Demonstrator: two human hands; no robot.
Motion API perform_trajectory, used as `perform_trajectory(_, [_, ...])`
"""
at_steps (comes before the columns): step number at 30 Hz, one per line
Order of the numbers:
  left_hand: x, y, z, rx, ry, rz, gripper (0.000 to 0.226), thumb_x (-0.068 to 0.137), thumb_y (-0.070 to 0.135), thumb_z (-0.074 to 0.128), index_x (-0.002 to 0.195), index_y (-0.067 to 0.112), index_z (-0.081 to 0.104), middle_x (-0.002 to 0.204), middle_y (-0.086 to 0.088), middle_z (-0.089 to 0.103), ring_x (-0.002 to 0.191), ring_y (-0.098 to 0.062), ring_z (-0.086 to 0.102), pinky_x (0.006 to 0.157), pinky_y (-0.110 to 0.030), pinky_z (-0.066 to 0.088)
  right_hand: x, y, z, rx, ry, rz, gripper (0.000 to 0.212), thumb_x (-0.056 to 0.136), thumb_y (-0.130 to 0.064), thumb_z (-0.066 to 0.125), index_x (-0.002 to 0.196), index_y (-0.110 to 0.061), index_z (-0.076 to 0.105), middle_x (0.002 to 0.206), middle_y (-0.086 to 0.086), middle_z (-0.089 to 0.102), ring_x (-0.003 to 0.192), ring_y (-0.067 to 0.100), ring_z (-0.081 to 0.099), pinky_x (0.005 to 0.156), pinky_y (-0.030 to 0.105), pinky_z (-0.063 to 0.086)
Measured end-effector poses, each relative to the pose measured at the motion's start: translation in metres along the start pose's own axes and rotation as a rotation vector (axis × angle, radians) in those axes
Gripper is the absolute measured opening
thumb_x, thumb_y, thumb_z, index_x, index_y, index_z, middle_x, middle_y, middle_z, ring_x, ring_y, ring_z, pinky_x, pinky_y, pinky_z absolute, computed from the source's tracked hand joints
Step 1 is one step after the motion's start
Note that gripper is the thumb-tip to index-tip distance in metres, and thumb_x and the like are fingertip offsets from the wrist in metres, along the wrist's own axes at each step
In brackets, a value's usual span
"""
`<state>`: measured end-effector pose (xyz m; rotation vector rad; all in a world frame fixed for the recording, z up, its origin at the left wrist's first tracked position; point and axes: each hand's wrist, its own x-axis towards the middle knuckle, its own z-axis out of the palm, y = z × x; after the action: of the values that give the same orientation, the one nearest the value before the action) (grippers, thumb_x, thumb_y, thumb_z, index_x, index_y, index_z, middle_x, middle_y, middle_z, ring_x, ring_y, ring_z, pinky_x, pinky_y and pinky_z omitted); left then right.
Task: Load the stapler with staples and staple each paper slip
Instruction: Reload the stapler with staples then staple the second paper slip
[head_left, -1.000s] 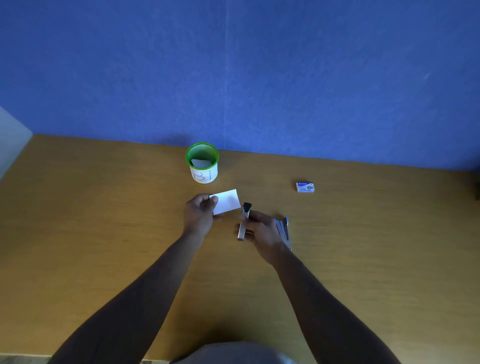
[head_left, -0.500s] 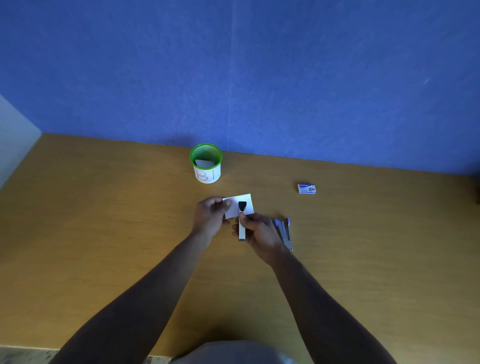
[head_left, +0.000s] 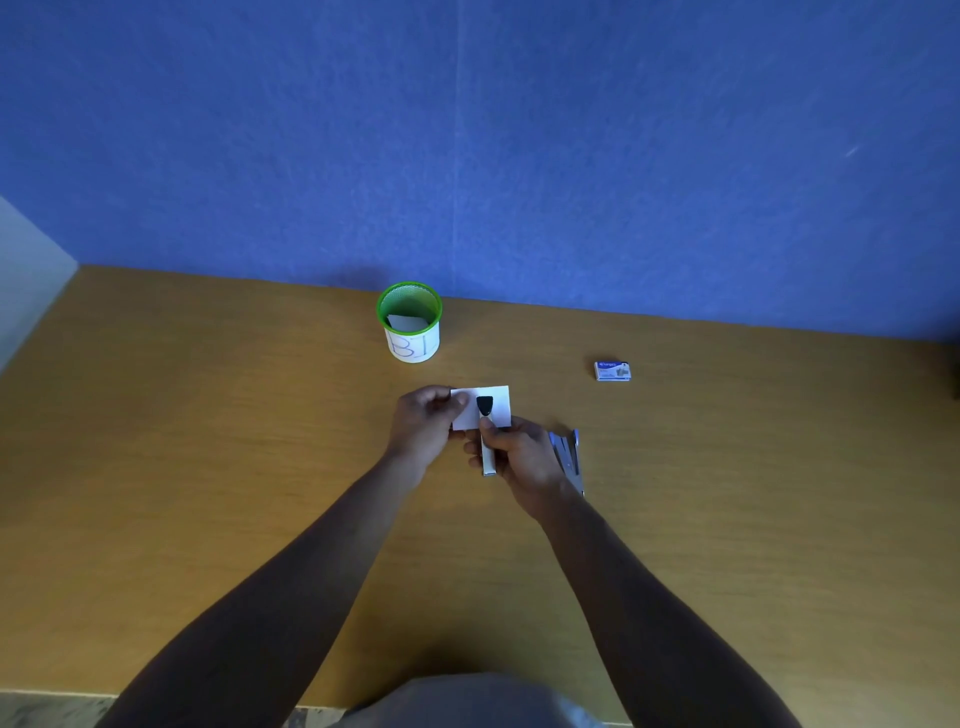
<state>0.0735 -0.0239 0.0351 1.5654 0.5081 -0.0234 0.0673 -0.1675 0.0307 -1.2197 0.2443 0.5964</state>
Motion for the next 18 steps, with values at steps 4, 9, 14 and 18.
perform_trajectory(4, [-0.001, 0.002, 0.001, -0.061, -0.026, -0.077, 0.027, 0.085, 0.029, 0.071, 0.083, 0.003, 0.068, 0.075, -0.010, 0.064, 0.066, -0.019, 0.061, 0.061, -0.036, 0.055, 0.001, 0.001, -0.001, -0.015, 0.012, -0.013, 0.024, 0.092, -0.013, 0.063, 0.108, 0.005, 0.069, 0.090, 0.021, 0.069, 0.074, 0.023, 0.065, 0.064, 0.035, 0.053])
perform_trajectory(9, [-0.010, 0.005, 0.005, -0.136, -0.108, -0.112, 0.023, 0.078, 0.031, 0.078, 0.088, 0.013, 0.068, 0.071, -0.003, 0.074, 0.062, -0.014, 0.067, 0.050, -0.024, 0.050, 0.002, 0.002, -0.001, -0.036, 0.023, -0.026, 0.020, 0.092, -0.012, 0.063, 0.101, 0.004, 0.071, 0.081, 0.018, 0.069, 0.074, 0.025, 0.065, 0.063, 0.034, 0.052])
perform_trajectory(14, [-0.013, 0.008, 0.010, -0.122, -0.048, -0.122, 0.030, 0.076, 0.024, 0.081, 0.095, 0.009, 0.063, 0.072, -0.007, 0.075, 0.061, -0.015, 0.069, 0.049, -0.024, 0.051, 0.001, 0.002, 0.001, -0.031, 0.060, -0.023, 0.018, 0.092, -0.009, 0.063, 0.101, 0.004, 0.072, 0.083, 0.015, 0.071, 0.074, 0.023, 0.066, 0.064, 0.035, 0.053])
perform_trajectory(18, [-0.015, 0.005, 0.012, -0.138, -0.011, -0.127, 0.030, 0.077, 0.023, 0.080, 0.095, 0.006, 0.063, 0.073, -0.012, 0.074, 0.055, -0.020, 0.063, 0.044, -0.027, 0.048, 0.000, 0.003, 0.005, -0.028, 0.097, -0.019, 0.018, 0.092, -0.007, 0.063, 0.102, 0.005, 0.071, 0.082, 0.013, 0.071, 0.072, 0.023, 0.065, 0.065, 0.036, 0.053])
